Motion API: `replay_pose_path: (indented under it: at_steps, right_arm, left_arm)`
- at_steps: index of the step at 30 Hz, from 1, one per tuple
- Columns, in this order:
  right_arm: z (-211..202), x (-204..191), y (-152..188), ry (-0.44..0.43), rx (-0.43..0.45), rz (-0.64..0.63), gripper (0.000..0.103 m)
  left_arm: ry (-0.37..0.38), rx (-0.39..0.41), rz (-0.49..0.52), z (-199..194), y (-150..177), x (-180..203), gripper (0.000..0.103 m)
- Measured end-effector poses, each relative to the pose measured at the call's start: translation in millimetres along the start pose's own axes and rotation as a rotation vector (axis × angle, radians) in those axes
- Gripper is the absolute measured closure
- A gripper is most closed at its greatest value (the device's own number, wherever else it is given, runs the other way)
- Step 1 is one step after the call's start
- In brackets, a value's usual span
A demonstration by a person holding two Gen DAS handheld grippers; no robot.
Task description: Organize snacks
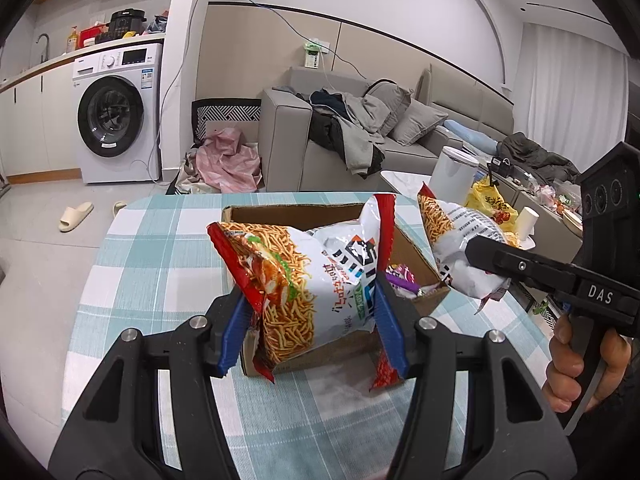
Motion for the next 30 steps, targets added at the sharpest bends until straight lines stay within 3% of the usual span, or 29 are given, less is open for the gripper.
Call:
replay_pose_path:
  at_steps: [14, 30]
  right_arm:
    - [27, 11, -23, 0.012, -0.002, 0.012, 0.057]
    - [64, 31, -22, 0.036, -0.025, 0.044, 0.057]
  left_arm:
    - [-0.038, -0.016, -0.003, 39, -18, 0, 0.049]
    - [-0.074, -0.051, 0.001, 91, -11, -8, 0.049]
Point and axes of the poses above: each gripper's, at about its wrist camera, not at the fingertips, and z roughly the way its jaws point, x to its right, y to its underside, the point moved 6 cm from there along z, roughly the way its jaws point, and after that the axes turned 12 degrees about -z, right-handed, at the moved point
